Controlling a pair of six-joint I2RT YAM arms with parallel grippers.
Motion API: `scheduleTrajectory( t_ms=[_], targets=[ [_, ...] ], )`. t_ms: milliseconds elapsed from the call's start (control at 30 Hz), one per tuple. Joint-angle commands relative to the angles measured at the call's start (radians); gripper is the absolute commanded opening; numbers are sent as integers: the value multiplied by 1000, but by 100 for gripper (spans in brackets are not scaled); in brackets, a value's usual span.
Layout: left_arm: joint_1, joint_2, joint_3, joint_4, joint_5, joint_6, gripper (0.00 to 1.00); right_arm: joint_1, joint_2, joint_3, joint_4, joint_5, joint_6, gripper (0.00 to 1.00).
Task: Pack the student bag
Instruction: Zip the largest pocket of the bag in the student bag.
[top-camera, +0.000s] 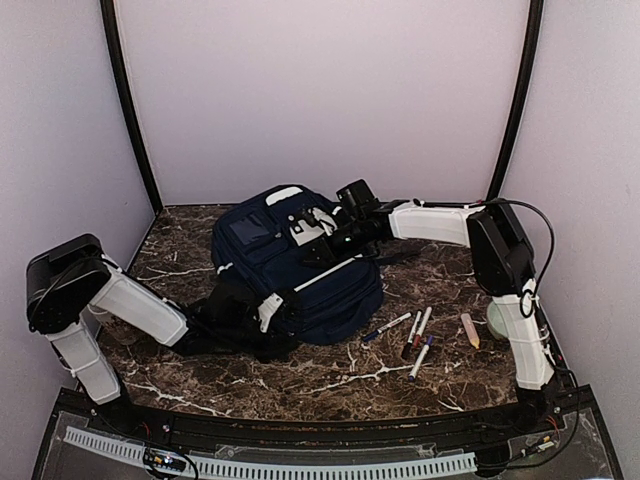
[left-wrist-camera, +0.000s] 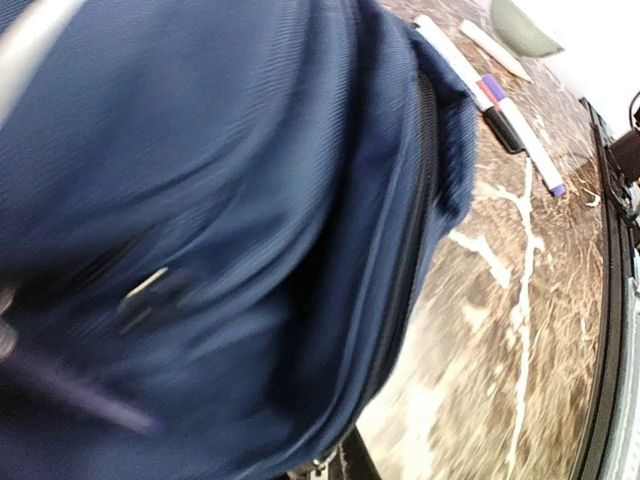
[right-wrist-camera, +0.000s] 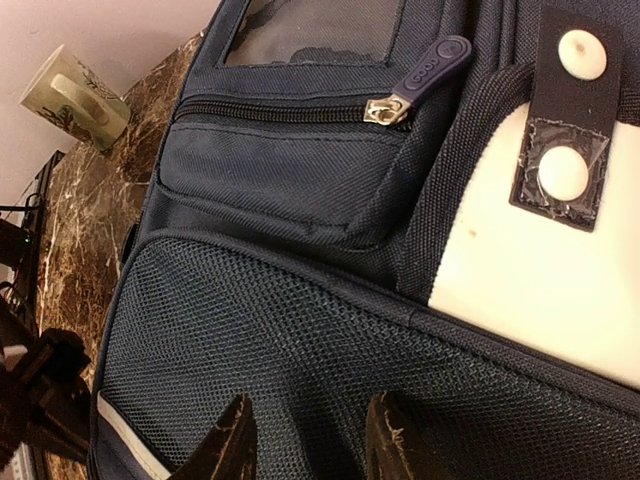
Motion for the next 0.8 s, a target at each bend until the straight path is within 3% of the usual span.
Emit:
scheduleTrajectory(
  t_ms=[0,233,433,600,767],
  targets=[
    [-77,84,110,-34,56,2,0,43,122,-43,-154,116,5,38],
    [-125,193,258,-10,48,4,0,39,68,-49,-175,122,-33,38],
    [-140,225,369,-89,-13,8,0,-1,-132,-87,-234,88,-94,39],
    [-158,204,470,-301,-116,84,21,-50,-406,-238,-235,91,-121,40],
    [-173,110,535,-634,-222,161,37,-81,-679,-475,-170,127,-153,43]
  ],
)
